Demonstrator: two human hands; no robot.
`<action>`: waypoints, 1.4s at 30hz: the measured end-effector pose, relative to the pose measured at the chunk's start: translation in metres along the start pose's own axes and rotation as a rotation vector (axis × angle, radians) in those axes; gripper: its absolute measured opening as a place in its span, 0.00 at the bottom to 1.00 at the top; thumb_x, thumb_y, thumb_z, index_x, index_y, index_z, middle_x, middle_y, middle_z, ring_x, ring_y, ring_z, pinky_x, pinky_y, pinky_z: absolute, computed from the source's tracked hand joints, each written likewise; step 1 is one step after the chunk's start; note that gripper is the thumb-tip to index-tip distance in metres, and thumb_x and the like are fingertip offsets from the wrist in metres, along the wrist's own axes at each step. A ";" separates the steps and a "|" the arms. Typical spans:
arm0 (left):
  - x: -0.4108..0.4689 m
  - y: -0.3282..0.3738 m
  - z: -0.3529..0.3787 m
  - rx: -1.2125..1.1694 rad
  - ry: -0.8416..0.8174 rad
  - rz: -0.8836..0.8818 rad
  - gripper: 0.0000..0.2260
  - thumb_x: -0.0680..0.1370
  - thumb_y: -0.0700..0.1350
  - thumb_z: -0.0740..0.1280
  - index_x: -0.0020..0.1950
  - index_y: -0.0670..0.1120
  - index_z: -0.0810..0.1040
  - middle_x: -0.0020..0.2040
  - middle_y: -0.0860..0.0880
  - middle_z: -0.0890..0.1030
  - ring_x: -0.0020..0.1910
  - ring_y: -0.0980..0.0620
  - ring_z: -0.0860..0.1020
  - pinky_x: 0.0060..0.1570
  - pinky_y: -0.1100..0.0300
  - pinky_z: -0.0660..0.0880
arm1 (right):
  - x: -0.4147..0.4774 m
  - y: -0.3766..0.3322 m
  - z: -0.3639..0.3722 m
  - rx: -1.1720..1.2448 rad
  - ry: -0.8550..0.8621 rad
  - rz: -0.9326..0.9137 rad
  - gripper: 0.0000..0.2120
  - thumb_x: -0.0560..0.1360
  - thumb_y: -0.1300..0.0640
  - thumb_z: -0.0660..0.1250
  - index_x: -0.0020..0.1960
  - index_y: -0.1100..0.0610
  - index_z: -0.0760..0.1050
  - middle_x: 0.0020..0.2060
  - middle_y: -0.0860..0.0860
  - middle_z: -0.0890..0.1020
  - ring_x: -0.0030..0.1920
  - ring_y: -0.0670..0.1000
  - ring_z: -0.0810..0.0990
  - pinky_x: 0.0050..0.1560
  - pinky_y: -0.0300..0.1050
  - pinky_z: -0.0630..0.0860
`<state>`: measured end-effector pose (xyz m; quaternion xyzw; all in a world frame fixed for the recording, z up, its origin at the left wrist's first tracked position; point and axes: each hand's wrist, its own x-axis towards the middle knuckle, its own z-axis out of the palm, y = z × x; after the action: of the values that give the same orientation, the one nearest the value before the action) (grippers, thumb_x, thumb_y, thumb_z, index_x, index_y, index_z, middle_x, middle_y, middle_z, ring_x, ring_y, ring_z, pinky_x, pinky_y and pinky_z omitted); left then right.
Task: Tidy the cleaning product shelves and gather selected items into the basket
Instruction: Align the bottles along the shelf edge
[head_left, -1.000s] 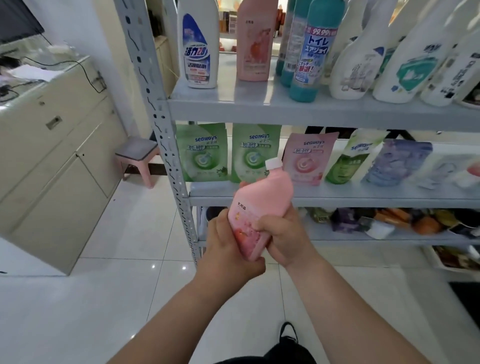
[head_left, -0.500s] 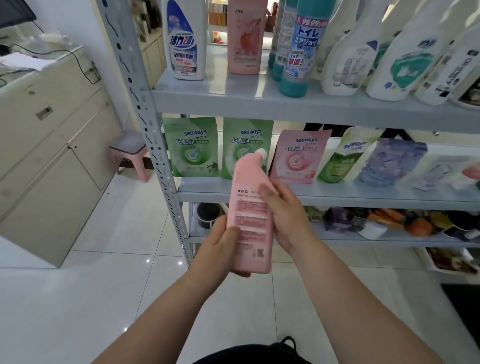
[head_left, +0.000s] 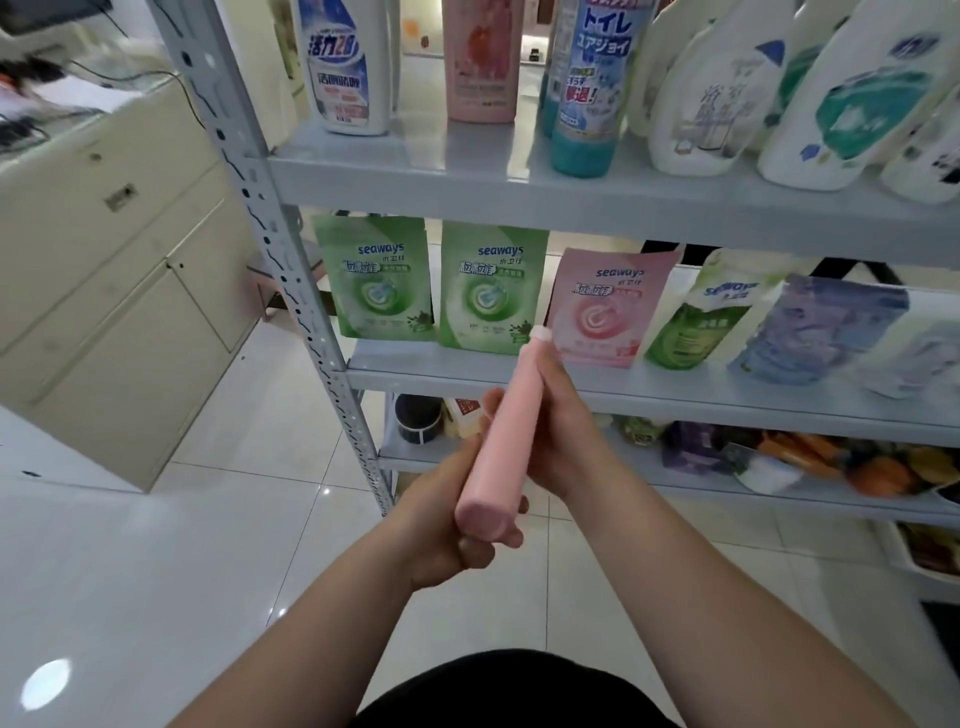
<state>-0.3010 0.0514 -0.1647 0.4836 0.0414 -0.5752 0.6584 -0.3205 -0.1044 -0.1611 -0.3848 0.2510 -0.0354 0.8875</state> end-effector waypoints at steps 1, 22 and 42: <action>0.003 -0.002 -0.002 0.061 0.015 0.038 0.31 0.74 0.70 0.65 0.62 0.46 0.78 0.44 0.42 0.83 0.36 0.42 0.83 0.23 0.63 0.69 | 0.003 -0.006 0.000 0.004 -0.005 -0.066 0.45 0.51 0.35 0.86 0.60 0.53 0.76 0.44 0.55 0.81 0.41 0.54 0.82 0.49 0.55 0.80; -0.007 -0.001 -0.028 0.718 0.251 0.676 0.22 0.76 0.56 0.69 0.68 0.74 0.70 0.55 0.61 0.76 0.48 0.60 0.82 0.36 0.54 0.84 | -0.004 0.007 0.037 -0.529 -0.005 -0.278 0.45 0.61 0.39 0.82 0.73 0.35 0.65 0.57 0.42 0.83 0.54 0.45 0.85 0.50 0.45 0.84; -0.049 0.031 -0.102 0.970 0.379 0.628 0.18 0.70 0.57 0.79 0.56 0.58 0.78 0.45 0.60 0.85 0.43 0.60 0.83 0.42 0.59 0.81 | -0.021 -0.008 0.104 -0.897 0.293 -0.546 0.21 0.75 0.29 0.58 0.51 0.44 0.76 0.49 0.45 0.81 0.50 0.47 0.80 0.51 0.49 0.76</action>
<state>-0.2410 0.1520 -0.1704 0.8116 -0.2536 -0.2107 0.4823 -0.2883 -0.0356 -0.0864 -0.7678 0.2534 -0.2072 0.5507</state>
